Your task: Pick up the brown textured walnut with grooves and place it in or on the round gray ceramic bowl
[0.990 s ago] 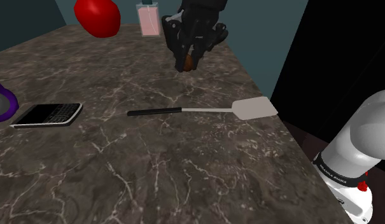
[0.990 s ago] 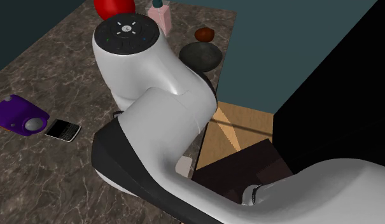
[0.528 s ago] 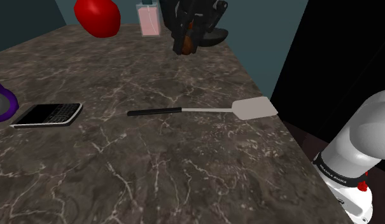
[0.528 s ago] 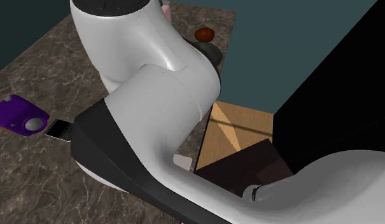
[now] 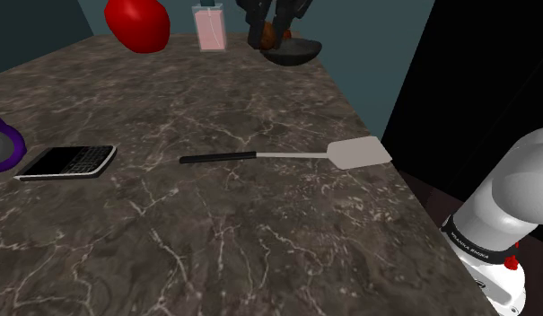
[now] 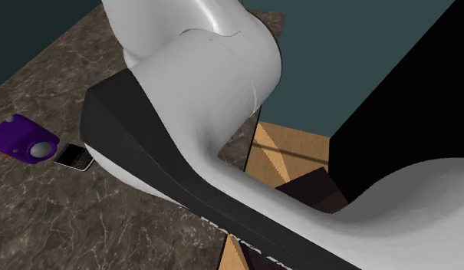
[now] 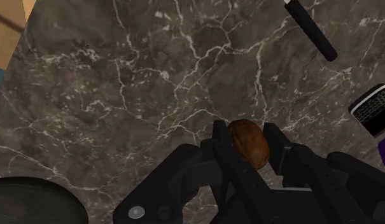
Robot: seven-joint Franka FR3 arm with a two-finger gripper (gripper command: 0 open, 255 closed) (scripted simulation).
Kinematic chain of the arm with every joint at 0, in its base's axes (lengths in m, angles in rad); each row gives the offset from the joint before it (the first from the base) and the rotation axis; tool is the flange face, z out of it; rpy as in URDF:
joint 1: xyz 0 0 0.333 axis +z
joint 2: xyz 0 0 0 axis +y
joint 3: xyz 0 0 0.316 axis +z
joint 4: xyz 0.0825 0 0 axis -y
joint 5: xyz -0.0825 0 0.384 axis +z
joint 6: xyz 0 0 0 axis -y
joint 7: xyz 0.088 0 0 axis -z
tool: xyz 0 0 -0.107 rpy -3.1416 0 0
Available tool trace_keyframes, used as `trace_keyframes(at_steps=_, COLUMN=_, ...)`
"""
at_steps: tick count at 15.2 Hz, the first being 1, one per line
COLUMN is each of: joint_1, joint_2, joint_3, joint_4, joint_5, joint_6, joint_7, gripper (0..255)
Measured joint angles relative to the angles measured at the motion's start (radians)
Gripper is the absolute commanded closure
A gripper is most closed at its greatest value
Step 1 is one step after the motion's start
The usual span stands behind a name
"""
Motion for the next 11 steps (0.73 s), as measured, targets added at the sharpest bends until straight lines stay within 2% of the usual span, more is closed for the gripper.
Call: trace_keyframes(at_steps=11, joint_1=-0.069, joint_2=0.08, joint_3=-0.169, joint_4=0.014, joint_5=-0.029, joint_6=0.015, joint_7=-0.235, gripper=255)
